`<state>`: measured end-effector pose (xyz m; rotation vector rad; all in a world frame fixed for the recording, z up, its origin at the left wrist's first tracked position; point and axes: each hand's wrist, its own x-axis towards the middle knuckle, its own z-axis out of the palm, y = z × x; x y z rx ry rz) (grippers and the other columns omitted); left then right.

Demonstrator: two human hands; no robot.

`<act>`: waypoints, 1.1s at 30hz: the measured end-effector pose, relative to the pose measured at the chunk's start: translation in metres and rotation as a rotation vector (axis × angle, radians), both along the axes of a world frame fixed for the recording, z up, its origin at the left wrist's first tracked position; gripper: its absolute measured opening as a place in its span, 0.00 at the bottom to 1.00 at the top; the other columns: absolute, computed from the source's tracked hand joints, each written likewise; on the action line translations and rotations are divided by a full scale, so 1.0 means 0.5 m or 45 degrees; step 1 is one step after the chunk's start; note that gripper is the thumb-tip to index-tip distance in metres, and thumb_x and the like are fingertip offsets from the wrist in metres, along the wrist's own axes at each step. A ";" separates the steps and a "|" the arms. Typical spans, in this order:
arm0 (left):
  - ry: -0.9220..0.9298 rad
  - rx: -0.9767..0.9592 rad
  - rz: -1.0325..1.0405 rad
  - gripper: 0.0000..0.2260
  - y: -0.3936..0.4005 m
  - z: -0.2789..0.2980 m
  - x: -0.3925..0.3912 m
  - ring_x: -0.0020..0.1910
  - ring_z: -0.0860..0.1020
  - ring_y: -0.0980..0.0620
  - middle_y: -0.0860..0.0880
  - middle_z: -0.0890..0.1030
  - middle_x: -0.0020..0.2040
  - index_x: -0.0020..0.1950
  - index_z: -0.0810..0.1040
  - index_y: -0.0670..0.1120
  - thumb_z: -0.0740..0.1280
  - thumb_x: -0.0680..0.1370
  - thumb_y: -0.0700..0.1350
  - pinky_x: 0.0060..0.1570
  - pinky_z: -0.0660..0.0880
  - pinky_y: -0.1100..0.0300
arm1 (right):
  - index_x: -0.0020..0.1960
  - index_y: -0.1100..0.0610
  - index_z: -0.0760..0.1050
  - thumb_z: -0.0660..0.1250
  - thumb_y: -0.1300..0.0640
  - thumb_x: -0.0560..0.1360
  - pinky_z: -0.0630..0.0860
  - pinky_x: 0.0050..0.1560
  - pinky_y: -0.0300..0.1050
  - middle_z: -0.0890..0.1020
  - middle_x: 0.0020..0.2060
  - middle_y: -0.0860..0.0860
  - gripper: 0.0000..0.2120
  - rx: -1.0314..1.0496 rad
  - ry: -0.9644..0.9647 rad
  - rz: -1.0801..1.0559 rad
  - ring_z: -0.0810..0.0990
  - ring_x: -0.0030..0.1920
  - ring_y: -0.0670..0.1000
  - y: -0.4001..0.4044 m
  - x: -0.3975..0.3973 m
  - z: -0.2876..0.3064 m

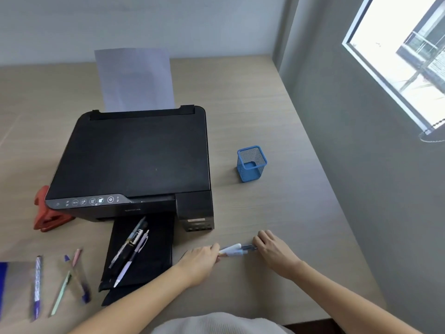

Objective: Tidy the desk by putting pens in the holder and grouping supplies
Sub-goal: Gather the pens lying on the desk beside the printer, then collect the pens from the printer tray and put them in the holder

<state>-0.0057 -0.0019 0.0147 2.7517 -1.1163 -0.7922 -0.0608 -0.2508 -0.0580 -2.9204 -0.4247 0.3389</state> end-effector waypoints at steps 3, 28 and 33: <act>0.240 -0.150 0.194 0.12 -0.045 0.095 0.041 0.47 0.79 0.36 0.38 0.80 0.49 0.54 0.68 0.42 0.54 0.82 0.50 0.38 0.70 0.48 | 0.44 0.54 0.66 0.52 0.56 0.77 0.72 0.39 0.48 0.76 0.40 0.55 0.06 0.151 0.064 -0.205 0.75 0.41 0.57 -0.019 0.016 0.029; 1.077 -0.523 0.933 0.19 -0.207 0.308 0.309 0.54 0.79 0.45 0.36 0.71 0.69 0.72 0.65 0.36 0.58 0.82 0.42 0.59 0.76 0.47 | 0.56 0.59 0.74 0.59 0.55 0.79 0.73 0.23 0.37 0.84 0.41 0.64 0.11 0.766 0.070 -1.044 0.80 0.28 0.54 -0.032 0.304 0.291; 1.096 -0.570 0.747 0.16 0.054 0.368 0.243 0.52 0.82 0.47 0.40 0.80 0.60 0.65 0.74 0.39 0.59 0.82 0.47 0.52 0.80 0.55 | 0.45 0.54 0.76 0.61 0.57 0.77 0.72 0.25 0.34 0.83 0.30 0.55 0.05 0.676 0.142 -0.764 0.75 0.23 0.48 0.042 0.199 0.256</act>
